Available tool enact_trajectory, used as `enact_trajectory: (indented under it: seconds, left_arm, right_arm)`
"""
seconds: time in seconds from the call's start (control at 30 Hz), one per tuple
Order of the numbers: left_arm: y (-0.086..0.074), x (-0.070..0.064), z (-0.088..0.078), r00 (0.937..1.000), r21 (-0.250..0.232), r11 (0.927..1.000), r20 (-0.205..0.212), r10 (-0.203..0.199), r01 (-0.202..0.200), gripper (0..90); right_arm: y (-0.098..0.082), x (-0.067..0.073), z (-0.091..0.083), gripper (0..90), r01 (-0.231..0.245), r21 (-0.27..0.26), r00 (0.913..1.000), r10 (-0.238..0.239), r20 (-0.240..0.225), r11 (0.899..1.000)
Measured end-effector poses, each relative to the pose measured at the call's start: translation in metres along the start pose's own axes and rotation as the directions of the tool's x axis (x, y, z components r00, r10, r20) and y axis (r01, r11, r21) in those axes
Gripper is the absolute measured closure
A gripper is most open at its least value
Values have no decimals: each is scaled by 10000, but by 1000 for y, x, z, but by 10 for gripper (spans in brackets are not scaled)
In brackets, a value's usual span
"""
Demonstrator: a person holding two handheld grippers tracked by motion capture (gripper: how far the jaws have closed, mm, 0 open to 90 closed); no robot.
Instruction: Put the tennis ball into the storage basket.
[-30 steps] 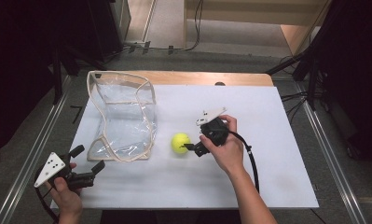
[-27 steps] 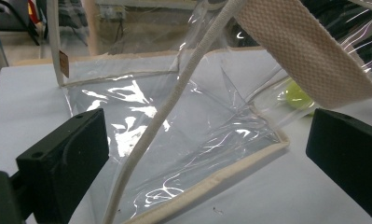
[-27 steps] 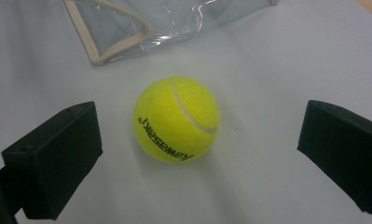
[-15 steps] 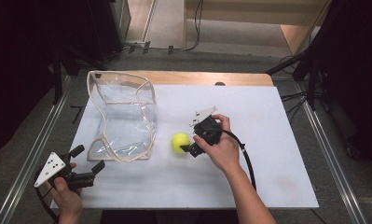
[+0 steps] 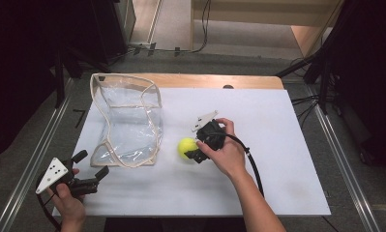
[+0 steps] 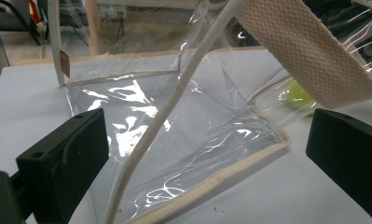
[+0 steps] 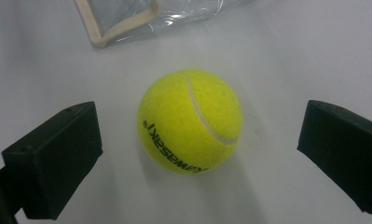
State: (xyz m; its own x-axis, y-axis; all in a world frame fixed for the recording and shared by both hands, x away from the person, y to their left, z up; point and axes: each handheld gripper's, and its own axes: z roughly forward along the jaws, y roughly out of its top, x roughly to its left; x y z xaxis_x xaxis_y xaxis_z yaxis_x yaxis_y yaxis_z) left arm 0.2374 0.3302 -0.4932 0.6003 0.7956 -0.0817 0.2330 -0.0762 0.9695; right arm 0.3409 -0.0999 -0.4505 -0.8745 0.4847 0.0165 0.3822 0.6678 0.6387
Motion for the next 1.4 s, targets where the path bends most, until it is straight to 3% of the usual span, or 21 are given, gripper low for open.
enact_trajectory:
  seconds: [0.73,1.2,1.23,1.37,1.4]
  left_arm:
    - [0,0,0,10000,-26,10000,41,-9,9,0]
    - [0,0,0,10000,-25,10000,62,-12,12,0]
    - [0,0,0,10000,-25,10000,57,-9,9,0]
    - [0,1,0,10000,-27,10000,64,-11,11,0]
    - [0,1,0,10000,-28,10000,63,-10,10,0]
  right_arm:
    - [9,3,24,0,420,949,9987,-391,-319,9946]
    - [9,2,34,0,290,1474,9990,-234,-392,9886]
    - [8,3,36,45,265,1489,9991,-214,-355,9885]
    - [8,2,38,45,378,1428,9988,-331,-351,9890]
    - [8,2,40,45,174,1522,9989,-106,-457,9882]
